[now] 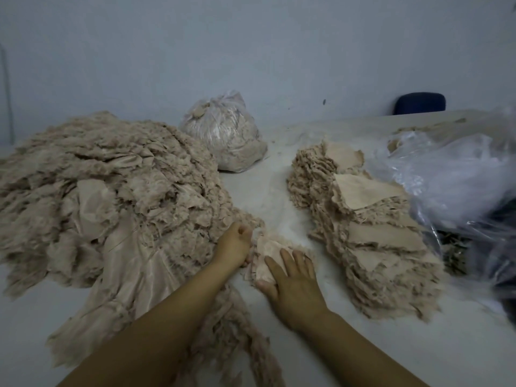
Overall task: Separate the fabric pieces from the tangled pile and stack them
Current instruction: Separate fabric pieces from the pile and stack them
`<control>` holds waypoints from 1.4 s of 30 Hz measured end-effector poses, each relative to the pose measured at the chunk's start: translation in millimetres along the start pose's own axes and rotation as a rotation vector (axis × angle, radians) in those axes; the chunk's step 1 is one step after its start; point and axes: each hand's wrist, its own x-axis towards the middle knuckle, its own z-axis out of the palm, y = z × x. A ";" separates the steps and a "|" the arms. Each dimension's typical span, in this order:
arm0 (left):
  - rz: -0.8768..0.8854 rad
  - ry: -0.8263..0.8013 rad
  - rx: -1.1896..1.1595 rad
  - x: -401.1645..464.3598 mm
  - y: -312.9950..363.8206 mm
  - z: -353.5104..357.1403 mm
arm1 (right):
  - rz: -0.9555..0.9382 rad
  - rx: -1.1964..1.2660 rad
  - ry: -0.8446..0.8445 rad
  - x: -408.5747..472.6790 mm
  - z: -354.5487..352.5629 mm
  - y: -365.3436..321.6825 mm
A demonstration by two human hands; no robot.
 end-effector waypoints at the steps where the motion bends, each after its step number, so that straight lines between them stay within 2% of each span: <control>1: 0.031 -0.045 -0.024 0.7 1.5 -0.1 | -0.006 -0.010 0.004 -0.2 0.7 0.1; 4: 0.121 -0.113 0.041 5.0 7.1 8.7 | -0.019 -0.037 0.010 -1.2 1.6 0.3; 6: 0.156 -0.044 0.073 9.1 11.6 14.5 | -0.024 -0.041 0.014 -1.5 2.3 -0.1; 9: 0.086 0.098 -0.057 20.3 16.6 8.6 | -0.025 -0.018 0.023 -1.1 1.7 -0.3; 12: 0.057 0.210 -0.084 24.4 21.9 -14.6 | -0.021 0.005 0.015 -1.4 1.5 0.0; 14: 0.079 0.136 -0.143 14.9 28.8 -32.9 | -0.014 0.017 0.026 -3.6 -2.5 -1.3; 16: 0.105 -0.131 -0.150 -2.8 32.4 -51.6 | -0.032 -0.005 0.126 -7.1 -5.4 -4.1; 19: 0.235 -0.536 0.214 -30.8 26.8 -82.9 | -0.116 0.190 0.395 -14.5 -12.0 -18.3; 21: 0.297 -0.593 0.350 -46.8 21.7 -103.2 | -0.180 0.348 0.419 -19.9 -16.4 -34.1; 24: 0.358 -0.643 0.521 -60.0 18.6 -130.4 | -0.271 0.483 0.258 -23.8 -16.0 -57.0; 27: 0.427 -0.762 1.000 -64.1 11.5 -152.7 | -0.330 0.332 0.025 -24.1 -9.9 -69.5; 28: 0.454 -0.760 1.156 -65.0 8.4 -158.5 | -0.328 0.290 -0.017 -25.4 -9.3 -71.8; 30: 0.535 -0.689 1.299 -66.8 2.8 -168.5 | -0.286 0.261 -0.045 -27.6 -10.9 -72.4; 32: 0.609 -0.570 1.291 -67.0 -0.7 -177.9 | -0.227 0.212 -0.085 -30.2 -14.9 -72.6; 34: 0.613 -0.475 1.162 -66.3 -3.2 -185.8 | -0.186 0.170 -0.174 -33.4 -19.6 -72.2; 37: 0.456 -0.449 0.835 -68.5 -0.6 -187.0 | -0.161 0.193 -0.359 -39.4 -31.9 -71.1; 38: 0.433 -0.439 0.782 -68.4 0.1 -183.0 | -0.157 0.261 -0.370 -40.7 -35.9 -72.2; 39: 0.420 -0.417 0.741 -68.7 0.4 -177.0 | -0.158 0.352 -0.321 -41.7 -39.5 -75.2; 42: 0.396 -0.315 0.559 -64.8 -0.1 -154.5 | -0.171 0.493 -0.019 -40.8 -38.4 -93.5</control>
